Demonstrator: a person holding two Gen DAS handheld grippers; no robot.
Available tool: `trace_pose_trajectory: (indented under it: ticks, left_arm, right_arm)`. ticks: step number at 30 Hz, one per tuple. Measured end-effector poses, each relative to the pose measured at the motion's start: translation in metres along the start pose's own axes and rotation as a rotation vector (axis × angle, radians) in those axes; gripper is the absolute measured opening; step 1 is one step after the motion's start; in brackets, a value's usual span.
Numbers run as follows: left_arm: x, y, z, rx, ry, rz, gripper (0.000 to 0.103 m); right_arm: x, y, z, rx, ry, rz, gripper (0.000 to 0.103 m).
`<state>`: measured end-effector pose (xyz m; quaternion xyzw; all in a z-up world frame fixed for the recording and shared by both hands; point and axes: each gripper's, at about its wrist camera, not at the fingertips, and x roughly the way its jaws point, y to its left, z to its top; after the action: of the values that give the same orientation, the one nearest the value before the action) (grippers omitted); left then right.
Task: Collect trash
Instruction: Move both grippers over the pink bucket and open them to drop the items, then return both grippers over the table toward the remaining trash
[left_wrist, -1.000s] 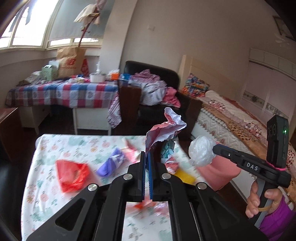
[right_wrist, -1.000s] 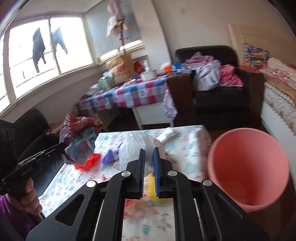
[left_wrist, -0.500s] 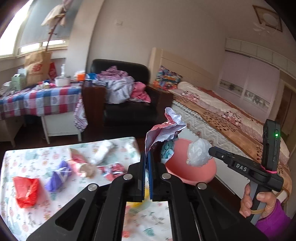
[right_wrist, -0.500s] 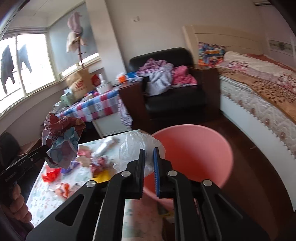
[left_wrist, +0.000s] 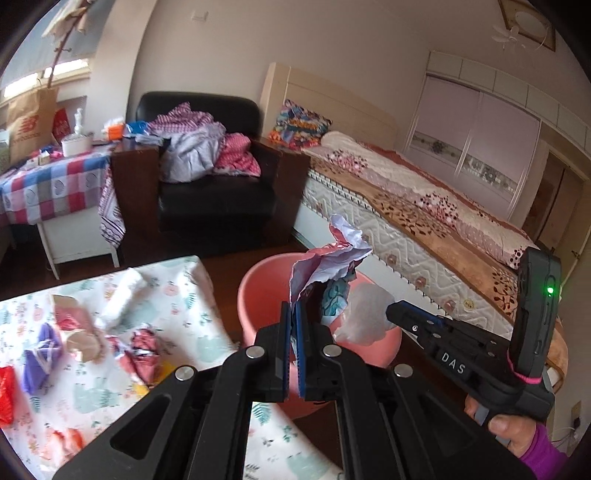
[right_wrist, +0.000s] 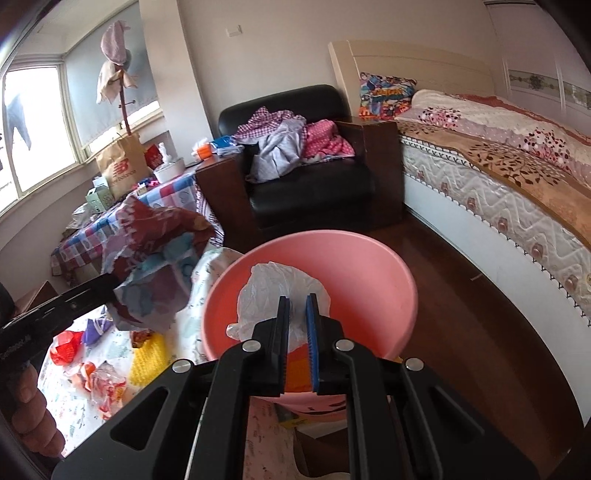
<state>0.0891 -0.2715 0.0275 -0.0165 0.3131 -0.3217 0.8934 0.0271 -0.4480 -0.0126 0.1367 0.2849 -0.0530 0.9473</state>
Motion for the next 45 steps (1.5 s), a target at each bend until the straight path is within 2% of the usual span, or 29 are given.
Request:
trace_pose_trajectory:
  ticks: [7, 13, 16, 17, 20, 23, 26, 29, 34, 38, 42, 45]
  left_arm:
    - [0.035, -0.008, -0.006, 0.027, 0.064, 0.008, 0.002]
    - [0.049, -0.007, -0.009, 0.024, 0.084, -0.004, 0.003]
    - [0.048, -0.011, -0.009, 0.035, 0.081, -0.013, 0.007]
    - [0.047, -0.011, -0.009, 0.038, 0.078, -0.018, 0.011]
    - [0.041, -0.011, -0.01, 0.035, 0.063, -0.017, 0.031]
    - [0.034, -0.012, -0.009, 0.035, 0.053, -0.022, 0.031]
    - [0.023, -0.011, -0.007, 0.047, 0.033, -0.012, 0.032]
    - [0.009, -0.007, -0.004, 0.047, 0.01, 0.003, 0.041]
    - [-0.019, 0.008, -0.003, 0.038, -0.026, 0.041, 0.041]
    - [-0.049, 0.028, -0.007, 0.024, -0.052, 0.097, 0.041]
    - [-0.085, 0.053, -0.018, 0.019, -0.083, 0.169, 0.041]
    - [-0.108, 0.07, -0.028, 0.016, -0.096, 0.223, 0.041]
  right_arm:
    - [0.009, -0.01, -0.005, 0.01, 0.023, -0.034, 0.01]
    - [0.016, -0.017, -0.01, 0.032, 0.043, -0.023, 0.01]
    - [0.019, -0.019, -0.01, 0.034, 0.052, -0.037, 0.013]
    - [0.019, -0.019, -0.01, 0.035, 0.052, -0.037, 0.018]
    - [0.016, -0.018, -0.01, 0.039, 0.04, -0.034, 0.031]
    - [0.014, -0.019, -0.01, 0.043, 0.036, -0.031, 0.033]
    - [0.01, -0.015, -0.009, 0.039, 0.034, -0.013, 0.033]
    - [0.003, -0.006, -0.006, 0.013, 0.021, -0.001, 0.033]
    - [-0.01, 0.016, -0.001, -0.023, 0.004, 0.052, 0.033]
    - [-0.017, 0.037, -0.004, -0.057, 0.008, 0.101, 0.035]
    - [-0.02, 0.059, -0.011, -0.097, 0.021, 0.147, 0.042]
    - [-0.021, 0.072, -0.016, -0.117, 0.034, 0.171, 0.043]
